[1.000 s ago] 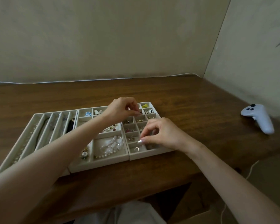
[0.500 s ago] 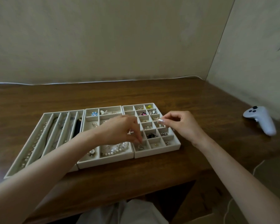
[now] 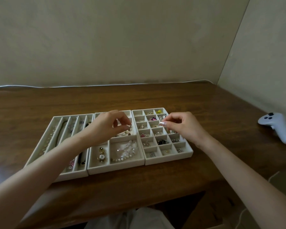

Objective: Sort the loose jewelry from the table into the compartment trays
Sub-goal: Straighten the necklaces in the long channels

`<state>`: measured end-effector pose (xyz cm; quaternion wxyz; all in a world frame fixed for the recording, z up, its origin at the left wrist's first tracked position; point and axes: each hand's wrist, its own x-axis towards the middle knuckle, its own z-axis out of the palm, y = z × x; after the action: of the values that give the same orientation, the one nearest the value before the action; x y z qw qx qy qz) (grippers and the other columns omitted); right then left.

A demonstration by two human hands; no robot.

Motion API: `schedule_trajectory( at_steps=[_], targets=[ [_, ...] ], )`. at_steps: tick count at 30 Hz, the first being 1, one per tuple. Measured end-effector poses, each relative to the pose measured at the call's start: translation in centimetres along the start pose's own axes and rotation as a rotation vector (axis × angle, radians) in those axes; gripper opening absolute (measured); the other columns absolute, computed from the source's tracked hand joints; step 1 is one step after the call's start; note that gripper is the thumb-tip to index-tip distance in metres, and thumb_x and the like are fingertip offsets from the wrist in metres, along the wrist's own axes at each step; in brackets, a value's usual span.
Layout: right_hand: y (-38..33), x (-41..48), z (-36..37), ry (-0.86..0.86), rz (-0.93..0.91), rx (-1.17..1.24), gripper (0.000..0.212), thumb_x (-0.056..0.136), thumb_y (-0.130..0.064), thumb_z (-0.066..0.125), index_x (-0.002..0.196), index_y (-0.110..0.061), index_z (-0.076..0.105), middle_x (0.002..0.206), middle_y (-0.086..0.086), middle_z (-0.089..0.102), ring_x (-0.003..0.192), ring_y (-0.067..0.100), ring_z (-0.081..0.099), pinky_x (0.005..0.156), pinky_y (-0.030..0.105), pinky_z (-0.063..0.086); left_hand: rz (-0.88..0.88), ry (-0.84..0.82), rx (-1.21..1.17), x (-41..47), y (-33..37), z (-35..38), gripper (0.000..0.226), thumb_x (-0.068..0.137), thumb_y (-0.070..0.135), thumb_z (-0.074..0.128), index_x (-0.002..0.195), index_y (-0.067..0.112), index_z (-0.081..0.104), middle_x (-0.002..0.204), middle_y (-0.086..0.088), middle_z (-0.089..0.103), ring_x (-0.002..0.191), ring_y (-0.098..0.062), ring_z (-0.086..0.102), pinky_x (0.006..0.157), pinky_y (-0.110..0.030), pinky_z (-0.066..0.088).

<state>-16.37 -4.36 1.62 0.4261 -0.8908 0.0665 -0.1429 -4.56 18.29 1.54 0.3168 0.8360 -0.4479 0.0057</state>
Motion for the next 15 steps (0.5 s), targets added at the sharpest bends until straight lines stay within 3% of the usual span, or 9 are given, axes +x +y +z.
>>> schedule_trajectory(
  at_steps=[3,7,15],
  targets=[
    [-0.7,0.7,1.1,-0.031,-0.028,-0.014,0.009,0.087,-0.022,0.065,0.091,-0.017,0.071,0.079,-0.007,0.066,0.066,-0.004,0.058,0.061,0.013,0.044,-0.037,0.025,0.013,-0.7,-0.9,-0.6,0.006,0.085,0.024,0.063,0.091,0.028,0.063,0.089,0.009,0.063,0.076,-0.007,0.056,0.064,-0.014,0.044],
    [-2.1,1.9,3.1,-0.087,-0.047,-0.046,0.006,0.088,-0.021,0.064,0.089,-0.019,0.07,0.084,-0.006,0.067,0.076,0.004,0.061,0.064,0.015,0.048,-0.069,0.064,0.017,-1.8,-2.3,-2.0,0.005,0.086,0.022,0.062,0.09,0.025,0.063,0.089,0.01,0.063,0.077,-0.006,0.056,0.064,-0.011,0.044],
    [-6.3,5.4,8.6,-0.238,-0.144,-0.11,0.007,0.088,-0.022,0.063,0.092,-0.02,0.069,0.085,-0.007,0.067,0.076,0.003,0.062,0.064,0.013,0.049,-0.276,0.34,0.043,-3.7,-7.9,-6.0,0.004,0.087,0.015,0.064,0.089,0.018,0.064,0.081,0.008,0.062,0.07,-0.008,0.054,0.061,-0.017,0.04]
  ],
)
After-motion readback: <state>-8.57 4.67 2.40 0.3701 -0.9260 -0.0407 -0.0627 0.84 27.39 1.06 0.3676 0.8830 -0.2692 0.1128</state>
